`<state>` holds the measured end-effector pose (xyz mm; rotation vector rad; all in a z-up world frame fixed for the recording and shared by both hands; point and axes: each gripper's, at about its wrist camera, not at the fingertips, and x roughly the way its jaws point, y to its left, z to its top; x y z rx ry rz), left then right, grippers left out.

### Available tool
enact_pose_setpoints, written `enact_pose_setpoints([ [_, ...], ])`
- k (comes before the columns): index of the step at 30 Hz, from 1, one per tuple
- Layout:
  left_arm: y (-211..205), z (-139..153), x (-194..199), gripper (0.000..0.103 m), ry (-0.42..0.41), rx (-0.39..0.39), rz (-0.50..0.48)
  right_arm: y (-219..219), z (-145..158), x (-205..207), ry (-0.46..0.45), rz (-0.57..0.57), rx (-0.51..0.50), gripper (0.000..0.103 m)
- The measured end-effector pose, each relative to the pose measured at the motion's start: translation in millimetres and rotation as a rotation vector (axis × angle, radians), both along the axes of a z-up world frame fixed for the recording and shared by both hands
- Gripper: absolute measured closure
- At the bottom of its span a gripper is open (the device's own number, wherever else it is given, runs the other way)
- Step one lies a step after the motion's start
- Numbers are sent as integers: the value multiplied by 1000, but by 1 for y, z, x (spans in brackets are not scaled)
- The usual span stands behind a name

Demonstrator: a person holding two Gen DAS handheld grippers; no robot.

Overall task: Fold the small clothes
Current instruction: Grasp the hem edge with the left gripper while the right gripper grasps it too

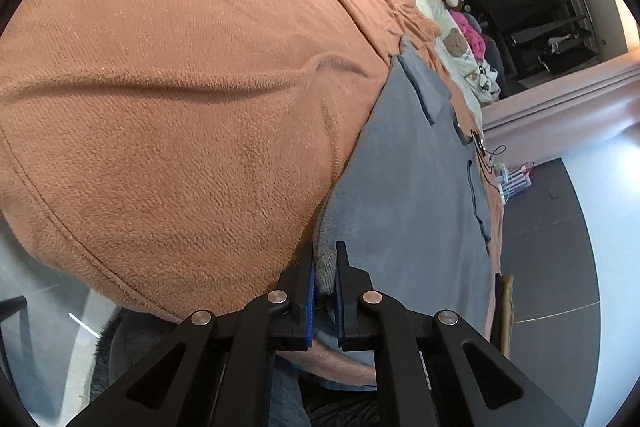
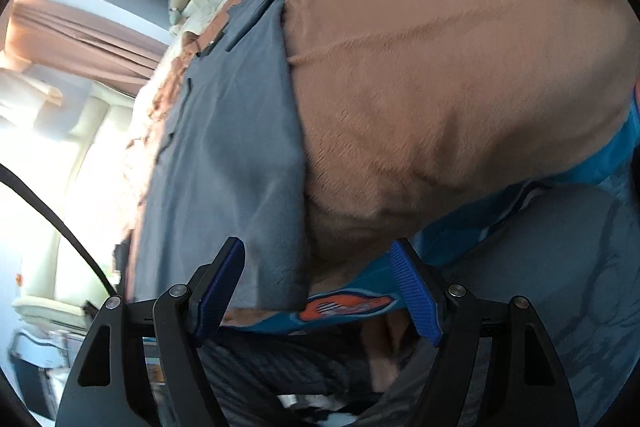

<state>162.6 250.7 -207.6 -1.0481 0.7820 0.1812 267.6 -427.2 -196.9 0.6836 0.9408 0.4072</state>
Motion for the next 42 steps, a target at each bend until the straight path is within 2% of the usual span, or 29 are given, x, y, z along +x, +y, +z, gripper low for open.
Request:
enact_pose_setpoints([
  [1, 0, 0, 0, 96, 1, -1, 2, 1, -1, 0, -2, 14, 21, 36],
  [6, -3, 1, 3, 96, 5, 7, 10, 6, -10, 2, 8, 41, 139, 39],
  [8, -3, 2, 2, 96, -1, 8, 11, 3, -20, 4, 38, 21, 207, 48],
  [9, -3, 3, 1, 96, -5, 8, 11, 4, -23, 8, 47, 11, 225, 56],
  [10, -2, 4, 0, 96, -9, 8, 14, 1, -27, 8, 55, -8, 240, 71],
  [11, -2, 6, -1, 97, -13, 9, 19, 1, -29, 7, 56, -17, 244, 81],
  [12, -1, 9, -3, 97, -20, 14, 22, 1, -30, 7, 52, -21, 249, 99],
  [13, 0, 11, -4, 97, -24, 19, 24, -1, -29, 7, 46, -29, 249, 101],
  [19, -2, 24, -15, 97, -59, 26, 49, -22, -13, -10, -31, -55, 246, 103],
  [26, -12, 34, -33, 98, -87, 34, 71, -34, -8, -30, -56, -136, 194, 103],
  [31, -12, 26, -37, 97, -77, 27, 80, -23, -11, -40, -57, -91, 191, 103],
  [35, -10, 14, -26, 97, -62, -25, 63, -13, -14, -33, -29, -54, 179, 102],
  [37, -11, 13, -21, 96, -36, -11, 59, -9, -16, -30, -18, -47, 165, 102],
  [38, -11, 11, -19, 93, -31, -13, 54, -10, -17, -28, -14, -45, 165, 102],
  [40, -10, 8, -20, 72, -25, -22, 60, -9, -19, -23, 2, -46, 170, 98],
  [41, -9, 6, -22, 55, -18, -24, 71, -9, -21, -21, 12, -48, 169, 93],
  [42, -9, 5, -24, 51, -18, -25, 84, -10, -23, -19, 19, -55, 167, 77],
])
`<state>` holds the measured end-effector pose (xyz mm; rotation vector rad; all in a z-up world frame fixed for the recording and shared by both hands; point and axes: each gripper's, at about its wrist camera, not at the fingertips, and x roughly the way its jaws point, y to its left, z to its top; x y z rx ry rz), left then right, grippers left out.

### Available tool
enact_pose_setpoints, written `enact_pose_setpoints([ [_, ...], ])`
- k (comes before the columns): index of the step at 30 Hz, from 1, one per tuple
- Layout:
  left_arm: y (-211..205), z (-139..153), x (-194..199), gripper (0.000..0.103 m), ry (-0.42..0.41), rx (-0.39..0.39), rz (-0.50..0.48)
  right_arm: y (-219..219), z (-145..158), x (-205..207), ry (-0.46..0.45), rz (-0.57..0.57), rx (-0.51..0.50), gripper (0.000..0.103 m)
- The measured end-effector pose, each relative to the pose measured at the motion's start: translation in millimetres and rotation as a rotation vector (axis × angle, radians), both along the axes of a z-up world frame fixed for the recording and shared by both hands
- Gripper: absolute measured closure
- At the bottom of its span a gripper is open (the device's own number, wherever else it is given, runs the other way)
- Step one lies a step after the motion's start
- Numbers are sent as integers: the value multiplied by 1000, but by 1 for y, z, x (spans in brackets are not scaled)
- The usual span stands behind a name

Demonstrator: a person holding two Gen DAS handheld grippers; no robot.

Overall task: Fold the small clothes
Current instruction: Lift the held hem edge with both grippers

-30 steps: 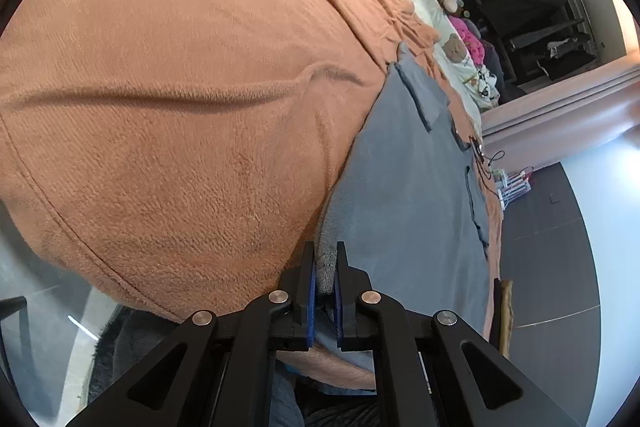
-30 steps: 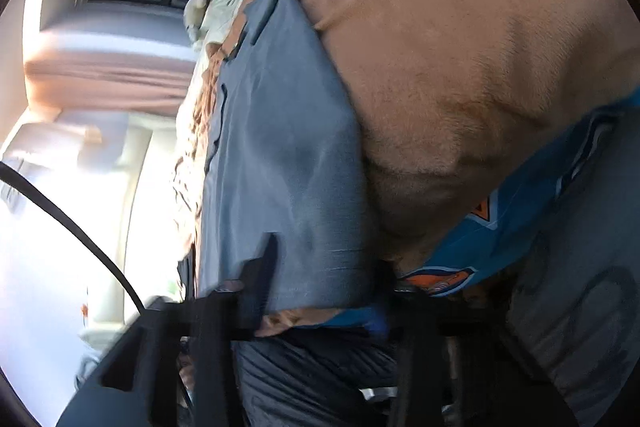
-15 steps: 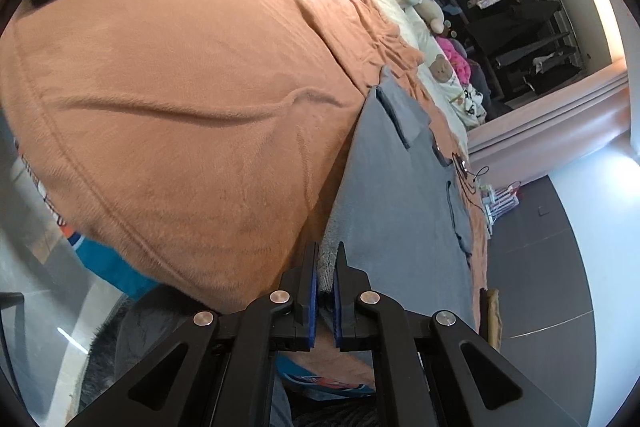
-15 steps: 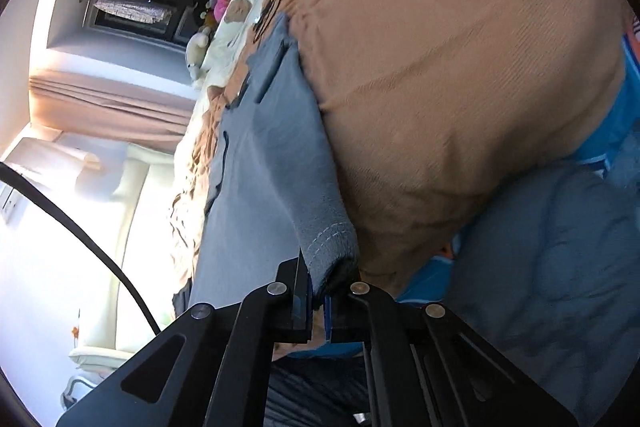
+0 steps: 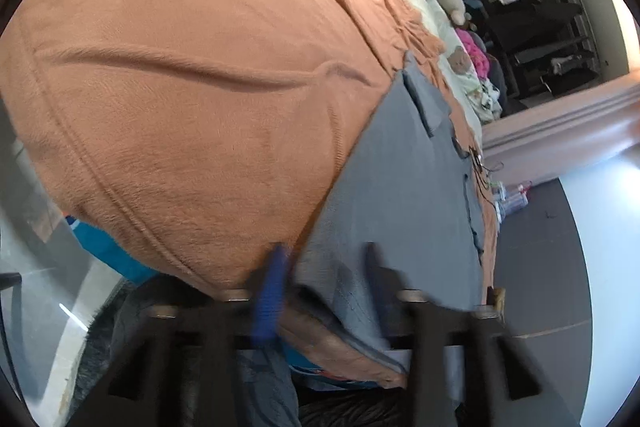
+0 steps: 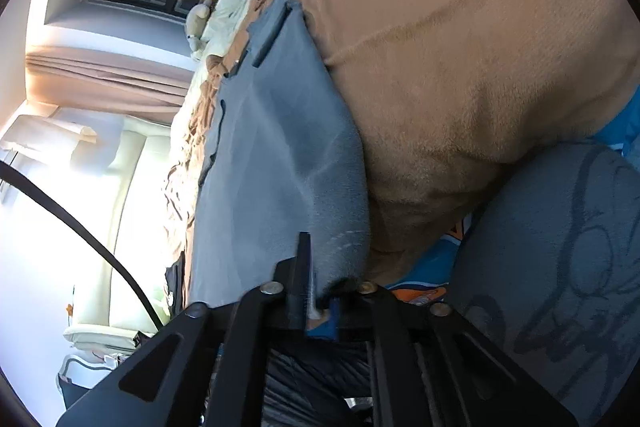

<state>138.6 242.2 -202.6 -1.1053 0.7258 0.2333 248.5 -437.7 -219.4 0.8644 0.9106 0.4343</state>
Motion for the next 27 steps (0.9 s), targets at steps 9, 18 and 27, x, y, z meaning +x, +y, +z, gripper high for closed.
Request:
enact_pose_setpoints([
  [9, 0, -8, 5, 51, -42, -87, 0, 3, 0, 3, -45, -25, 50, 52],
  [18, -7, -14, 13, 52, -54, -138, -6, 7, -25, 13, -40, -71, 121, 57],
  [27, -3, -13, 20, 86, -1, -86, 41, -5, -26, 2, -40, -94, 127, 100],
])
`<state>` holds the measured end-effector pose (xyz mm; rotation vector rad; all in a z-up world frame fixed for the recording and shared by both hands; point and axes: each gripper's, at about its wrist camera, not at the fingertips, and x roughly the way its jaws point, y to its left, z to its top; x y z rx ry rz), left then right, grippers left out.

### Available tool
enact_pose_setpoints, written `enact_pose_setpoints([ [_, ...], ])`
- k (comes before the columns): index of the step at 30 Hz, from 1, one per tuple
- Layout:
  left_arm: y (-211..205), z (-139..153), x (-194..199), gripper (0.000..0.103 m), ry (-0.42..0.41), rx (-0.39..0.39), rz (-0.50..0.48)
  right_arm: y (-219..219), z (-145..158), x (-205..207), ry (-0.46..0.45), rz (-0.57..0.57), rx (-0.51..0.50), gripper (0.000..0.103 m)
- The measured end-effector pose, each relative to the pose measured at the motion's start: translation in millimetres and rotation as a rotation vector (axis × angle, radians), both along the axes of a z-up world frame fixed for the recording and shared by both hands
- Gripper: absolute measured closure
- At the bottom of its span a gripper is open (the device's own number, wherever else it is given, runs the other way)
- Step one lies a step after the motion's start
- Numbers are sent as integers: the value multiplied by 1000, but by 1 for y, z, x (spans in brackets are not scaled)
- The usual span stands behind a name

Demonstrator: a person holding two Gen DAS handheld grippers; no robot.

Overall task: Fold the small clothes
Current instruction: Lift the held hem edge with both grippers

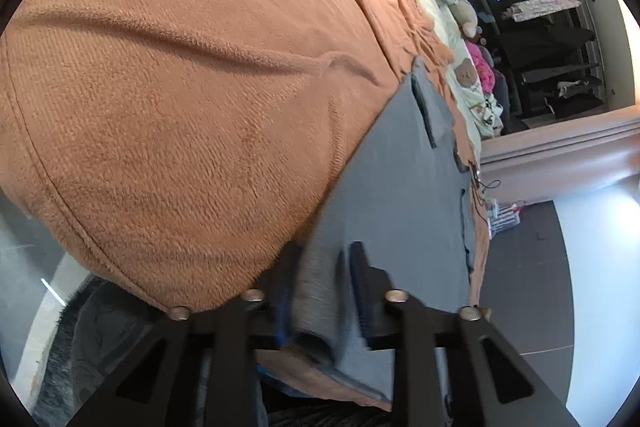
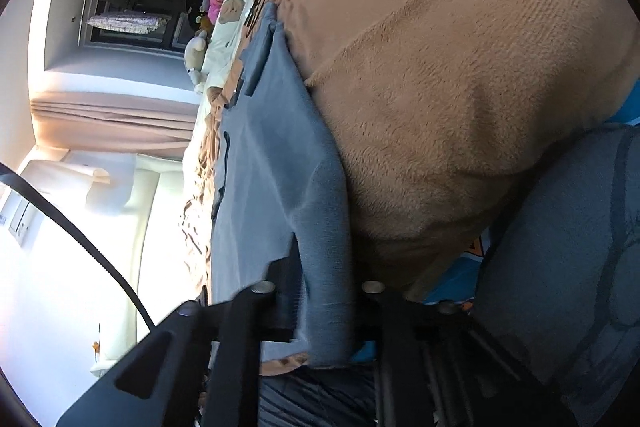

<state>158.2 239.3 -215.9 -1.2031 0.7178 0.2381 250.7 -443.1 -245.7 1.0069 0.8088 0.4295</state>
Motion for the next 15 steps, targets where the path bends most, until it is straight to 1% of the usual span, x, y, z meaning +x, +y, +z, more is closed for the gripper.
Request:
enact_pose_setpoints([
  [1, 0, 0, 0, 87, -6, -6, -2, -1, 5, -3, -25, -9, -3, 101],
  [2, -1, 1, 0, 94, -39, -22, -9, -2, 8, -5, -44, -12, -2, 102],
  [3, -1, 5, -1, 96, -70, -24, -17, -2, 11, -7, -64, -9, 5, 102],
  [6, -4, 19, -6, 97, -113, 11, -20, -1, 23, -11, -100, -9, 2, 103],
  [13, -2, 51, -21, 98, -211, -6, 0, 5, 52, -24, -183, -22, 11, 103],
  [15, -3, 61, -23, 99, -232, -8, 1, 5, 56, -27, -204, -20, 17, 103],
])
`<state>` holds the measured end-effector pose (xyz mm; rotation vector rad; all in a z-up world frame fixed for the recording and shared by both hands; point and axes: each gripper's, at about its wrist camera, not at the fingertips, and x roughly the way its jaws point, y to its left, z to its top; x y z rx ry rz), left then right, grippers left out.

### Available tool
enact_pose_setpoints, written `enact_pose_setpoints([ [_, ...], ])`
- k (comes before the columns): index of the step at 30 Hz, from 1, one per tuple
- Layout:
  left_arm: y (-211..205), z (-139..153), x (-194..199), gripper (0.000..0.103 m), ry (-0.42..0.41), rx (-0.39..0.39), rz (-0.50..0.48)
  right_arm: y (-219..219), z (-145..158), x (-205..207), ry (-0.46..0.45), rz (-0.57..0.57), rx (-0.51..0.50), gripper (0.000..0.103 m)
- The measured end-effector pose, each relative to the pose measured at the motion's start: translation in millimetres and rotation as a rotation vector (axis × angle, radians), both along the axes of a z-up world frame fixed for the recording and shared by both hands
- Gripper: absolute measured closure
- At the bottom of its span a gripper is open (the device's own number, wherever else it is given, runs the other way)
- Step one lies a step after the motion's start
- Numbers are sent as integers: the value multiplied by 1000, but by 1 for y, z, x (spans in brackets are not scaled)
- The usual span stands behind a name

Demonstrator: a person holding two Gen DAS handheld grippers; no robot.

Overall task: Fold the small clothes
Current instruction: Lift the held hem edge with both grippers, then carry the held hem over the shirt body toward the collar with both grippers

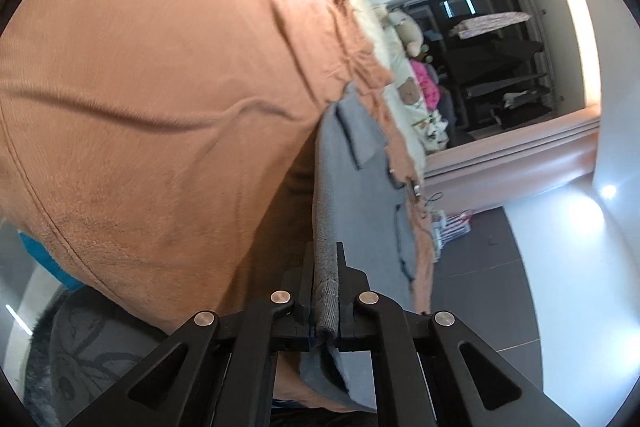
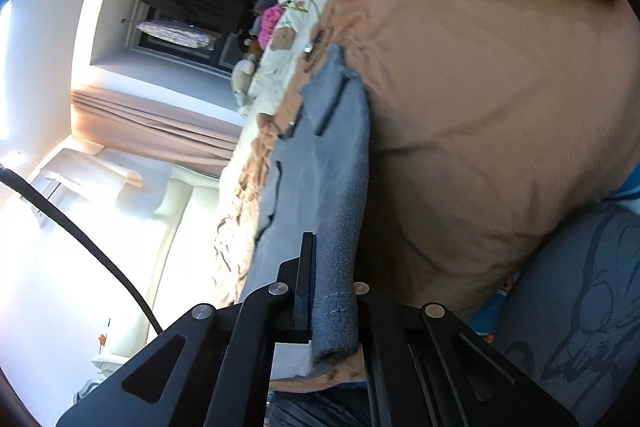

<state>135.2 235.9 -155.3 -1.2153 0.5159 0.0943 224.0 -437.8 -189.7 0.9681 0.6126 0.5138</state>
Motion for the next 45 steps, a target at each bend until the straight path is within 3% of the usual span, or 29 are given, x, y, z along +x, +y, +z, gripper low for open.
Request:
enact_pose_setpoints([
  [8, -6, 40, -15, 99, -87, -19, 9, 2, 23, -12, -78, -4, 24, 103],
  [30, -26, 145, -90, 99, -247, -24, 76, -20, 24, -42, -183, -25, 113, 103],
  [45, -46, 177, -141, 99, -334, -2, 82, -34, 15, -55, -243, -23, 127, 103],
])
